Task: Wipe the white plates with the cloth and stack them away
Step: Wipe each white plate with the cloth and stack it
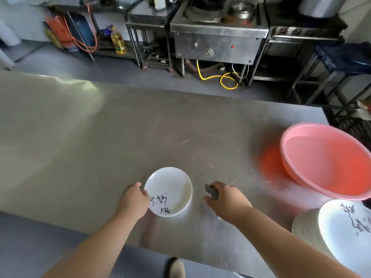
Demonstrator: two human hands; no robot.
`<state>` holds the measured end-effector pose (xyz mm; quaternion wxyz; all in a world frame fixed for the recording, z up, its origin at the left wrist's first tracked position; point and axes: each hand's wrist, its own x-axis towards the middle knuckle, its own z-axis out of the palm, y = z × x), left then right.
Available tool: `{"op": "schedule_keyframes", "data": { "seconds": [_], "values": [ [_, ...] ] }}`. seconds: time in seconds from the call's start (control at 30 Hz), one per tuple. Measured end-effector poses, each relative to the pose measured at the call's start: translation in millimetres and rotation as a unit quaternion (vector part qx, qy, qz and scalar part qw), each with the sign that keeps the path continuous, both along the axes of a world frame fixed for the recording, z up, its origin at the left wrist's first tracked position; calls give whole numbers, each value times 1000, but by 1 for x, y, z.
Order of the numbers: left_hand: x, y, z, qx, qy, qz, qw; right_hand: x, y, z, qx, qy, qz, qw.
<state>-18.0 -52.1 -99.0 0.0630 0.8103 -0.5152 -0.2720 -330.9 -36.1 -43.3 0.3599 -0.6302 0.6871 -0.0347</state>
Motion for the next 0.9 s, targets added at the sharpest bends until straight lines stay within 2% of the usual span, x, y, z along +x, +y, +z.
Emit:
{"op": "schedule_keyframes", "data": {
  "seconds": [0.1, 0.2, 0.37, 0.53, 0.73, 0.9],
  "values": [
    [14, -7, -13, 53, 29, -33, 998, 37, -17, -27, 54, -28, -30, 998],
    [21, -15, -22, 58, 38, -66, 995, 62, -25, -54, 87, -58, -74, 992],
    [24, -25, -26, 33, 1, -85, 996, 82, -28, -74, 66, -51, -128, 988],
    [19, -23, -25, 12, -44, -90, 995, 89, -25, -78, 31, 24, -106, 994],
    [10, -19, -19, 11, -50, -83, 995, 92, -23, -77, 37, 27, -118, 992],
    [3, -16, -12, 33, -67, -89, 993, 91, -16, -70, 66, -17, -129, 989]
  ]
}}
